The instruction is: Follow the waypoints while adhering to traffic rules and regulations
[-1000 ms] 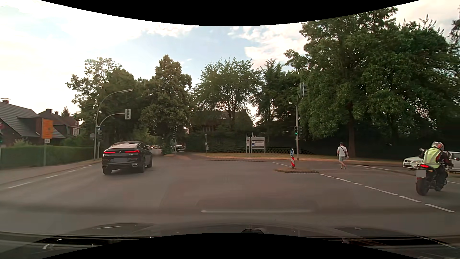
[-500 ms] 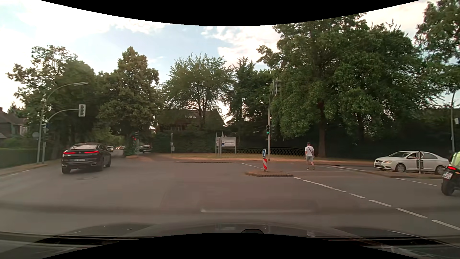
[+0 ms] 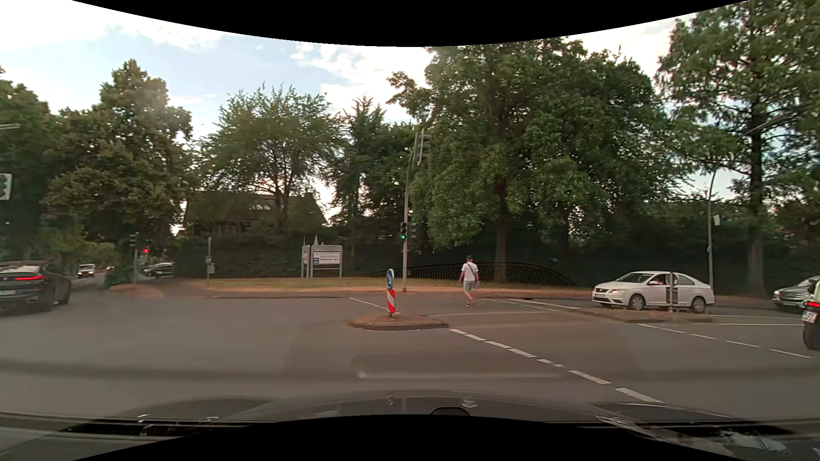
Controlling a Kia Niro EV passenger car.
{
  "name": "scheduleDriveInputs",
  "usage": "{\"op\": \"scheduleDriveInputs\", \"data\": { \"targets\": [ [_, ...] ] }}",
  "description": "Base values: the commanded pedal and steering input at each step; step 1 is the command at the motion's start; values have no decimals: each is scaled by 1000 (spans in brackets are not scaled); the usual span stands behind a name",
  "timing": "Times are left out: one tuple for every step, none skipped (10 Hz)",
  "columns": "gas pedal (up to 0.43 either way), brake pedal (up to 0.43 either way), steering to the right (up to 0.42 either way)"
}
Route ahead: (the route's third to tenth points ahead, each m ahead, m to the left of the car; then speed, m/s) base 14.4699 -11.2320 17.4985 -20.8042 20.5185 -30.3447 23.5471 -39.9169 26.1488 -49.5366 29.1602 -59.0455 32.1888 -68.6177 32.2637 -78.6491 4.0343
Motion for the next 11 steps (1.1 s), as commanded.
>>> {"op": "scheduleDriveInputs", "data": {
  "targets": [
    [157, 0, 514],
    [157, 0, 526],
    [169, 0, 534],
    [169, 0, 534],
    [177, 0, 532],
    [228, 0, 531],
    [228, 0, 531],
    [228, 0, 530],
    [228, 0, 524],
    [228, 0, 509],
    [228, 0, 490]
  ]
}}
